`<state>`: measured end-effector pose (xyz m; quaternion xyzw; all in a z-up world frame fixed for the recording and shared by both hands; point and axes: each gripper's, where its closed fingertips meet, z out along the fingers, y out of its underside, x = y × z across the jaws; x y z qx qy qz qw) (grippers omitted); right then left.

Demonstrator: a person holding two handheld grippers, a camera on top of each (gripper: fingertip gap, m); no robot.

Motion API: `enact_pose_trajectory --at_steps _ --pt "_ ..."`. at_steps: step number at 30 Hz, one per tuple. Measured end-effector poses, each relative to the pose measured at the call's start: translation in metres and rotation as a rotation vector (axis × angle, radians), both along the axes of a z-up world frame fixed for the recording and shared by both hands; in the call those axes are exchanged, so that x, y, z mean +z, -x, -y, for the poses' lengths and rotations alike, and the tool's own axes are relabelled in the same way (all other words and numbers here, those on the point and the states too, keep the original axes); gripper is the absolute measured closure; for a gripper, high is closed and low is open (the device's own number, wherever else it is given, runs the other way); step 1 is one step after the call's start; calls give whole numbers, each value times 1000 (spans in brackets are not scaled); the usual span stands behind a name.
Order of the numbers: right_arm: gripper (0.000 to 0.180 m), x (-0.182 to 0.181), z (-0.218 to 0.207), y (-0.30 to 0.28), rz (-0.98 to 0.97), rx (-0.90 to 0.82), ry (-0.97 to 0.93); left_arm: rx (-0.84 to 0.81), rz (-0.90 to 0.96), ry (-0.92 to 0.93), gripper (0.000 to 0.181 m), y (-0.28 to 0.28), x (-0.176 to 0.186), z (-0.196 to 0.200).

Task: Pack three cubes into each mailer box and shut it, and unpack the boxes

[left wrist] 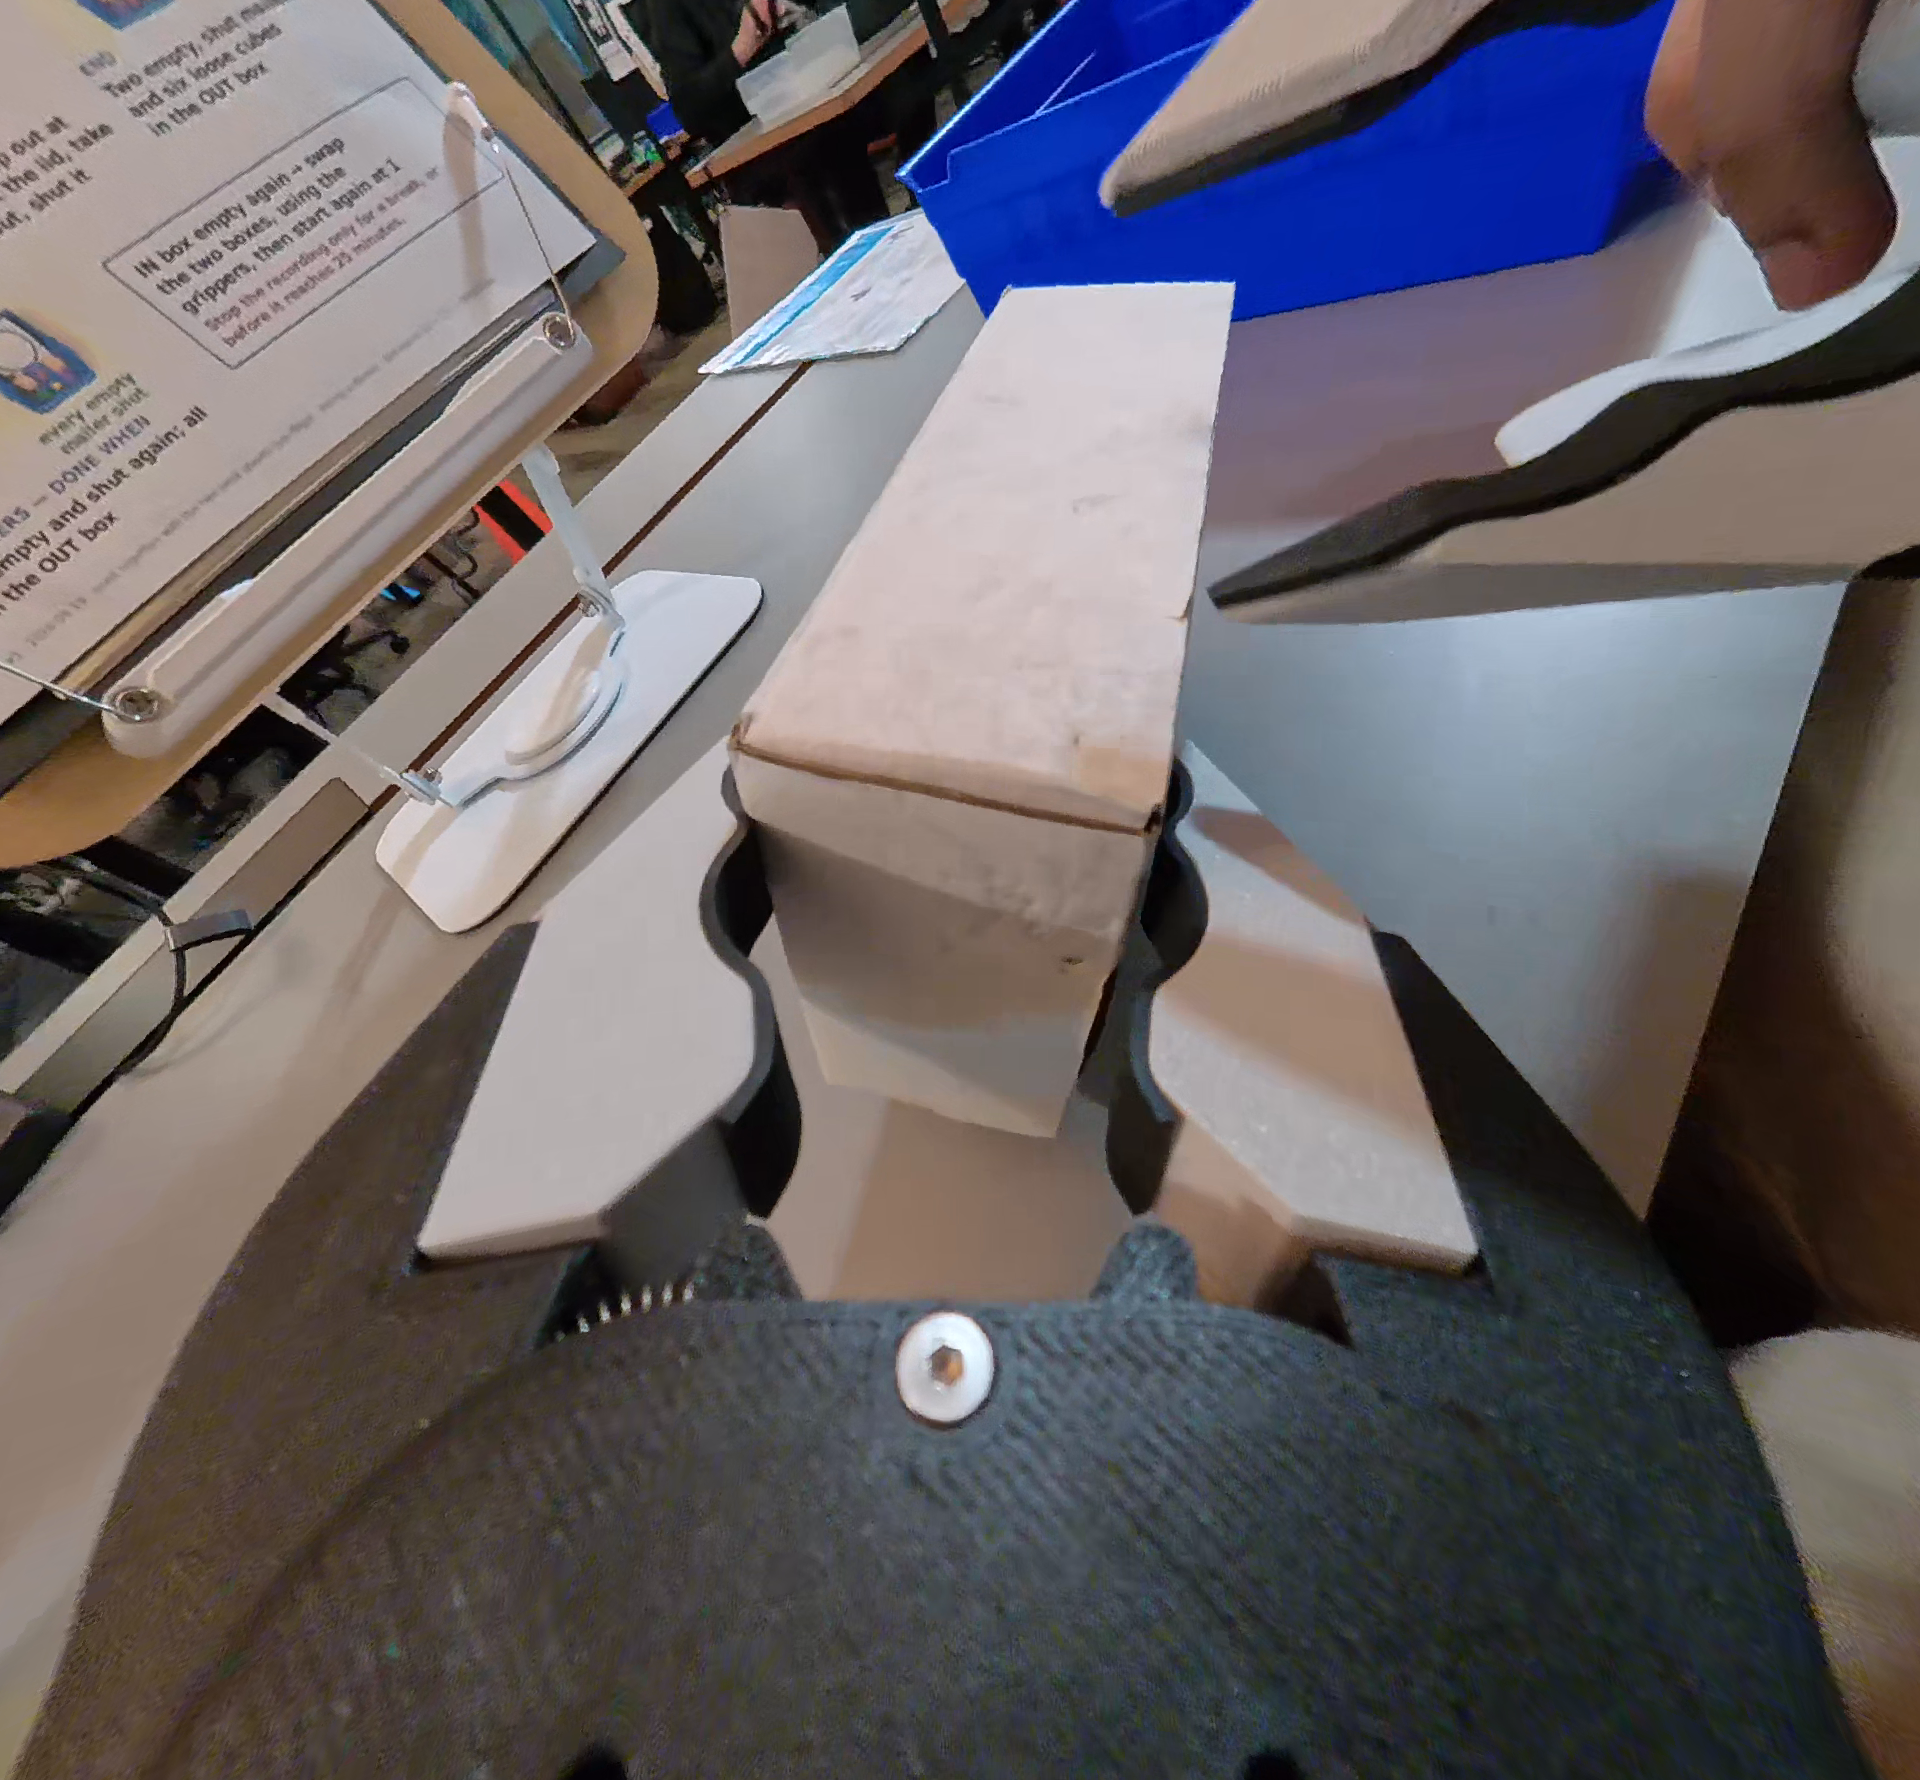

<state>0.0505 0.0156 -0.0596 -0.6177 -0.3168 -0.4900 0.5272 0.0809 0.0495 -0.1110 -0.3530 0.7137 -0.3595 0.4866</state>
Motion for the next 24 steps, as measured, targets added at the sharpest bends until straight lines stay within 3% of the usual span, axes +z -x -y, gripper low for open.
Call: enact_pose_trajectory --at_steps 7,10,24 --pt "145 -3 -1 2 127 -13 12 8 -2 13 110 0 0 2" --pt "136 -9 -3 0 174 -29 39 12 -18 45 110 -1 0 2" --pt "142 -4 -1 -2 120 -27 20 11 -5 -3 110 0 -1 5"
